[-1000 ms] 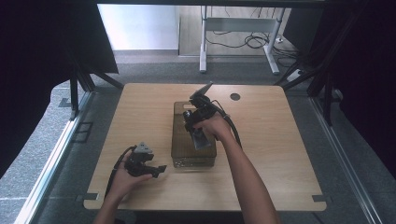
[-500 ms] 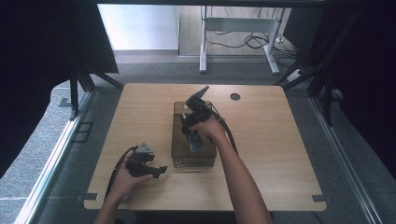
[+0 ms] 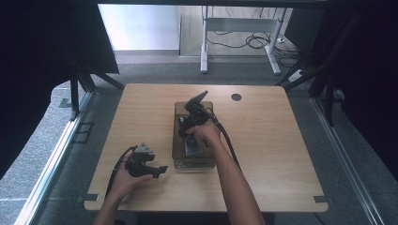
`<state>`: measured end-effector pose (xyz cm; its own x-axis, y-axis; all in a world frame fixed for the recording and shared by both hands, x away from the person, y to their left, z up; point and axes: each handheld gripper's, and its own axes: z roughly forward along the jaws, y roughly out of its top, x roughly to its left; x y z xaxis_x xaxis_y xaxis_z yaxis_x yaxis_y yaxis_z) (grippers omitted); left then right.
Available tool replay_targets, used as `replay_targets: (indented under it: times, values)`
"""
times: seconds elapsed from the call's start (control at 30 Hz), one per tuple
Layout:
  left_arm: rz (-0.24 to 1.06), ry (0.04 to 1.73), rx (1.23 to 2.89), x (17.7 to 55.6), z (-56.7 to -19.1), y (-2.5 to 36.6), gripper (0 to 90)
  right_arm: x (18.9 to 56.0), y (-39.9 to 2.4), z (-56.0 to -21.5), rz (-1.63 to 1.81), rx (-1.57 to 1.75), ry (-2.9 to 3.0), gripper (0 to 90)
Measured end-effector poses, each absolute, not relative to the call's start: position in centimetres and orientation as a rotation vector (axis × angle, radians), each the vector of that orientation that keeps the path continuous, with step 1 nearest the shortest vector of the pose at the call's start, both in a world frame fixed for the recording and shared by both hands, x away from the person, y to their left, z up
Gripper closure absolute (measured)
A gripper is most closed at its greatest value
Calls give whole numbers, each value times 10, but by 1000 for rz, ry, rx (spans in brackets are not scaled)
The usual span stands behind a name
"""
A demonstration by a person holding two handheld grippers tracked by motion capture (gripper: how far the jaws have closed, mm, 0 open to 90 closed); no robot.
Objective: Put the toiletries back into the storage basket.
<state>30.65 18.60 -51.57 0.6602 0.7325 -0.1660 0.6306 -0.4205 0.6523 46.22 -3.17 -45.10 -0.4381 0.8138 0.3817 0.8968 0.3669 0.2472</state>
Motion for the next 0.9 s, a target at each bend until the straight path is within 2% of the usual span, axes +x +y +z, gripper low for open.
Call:
replay_targets:
  times: [0.9]
  values:
    - [181,1043,2175,307,-516,185,243,465,-23,-483,-626,-1679,-2312,466]
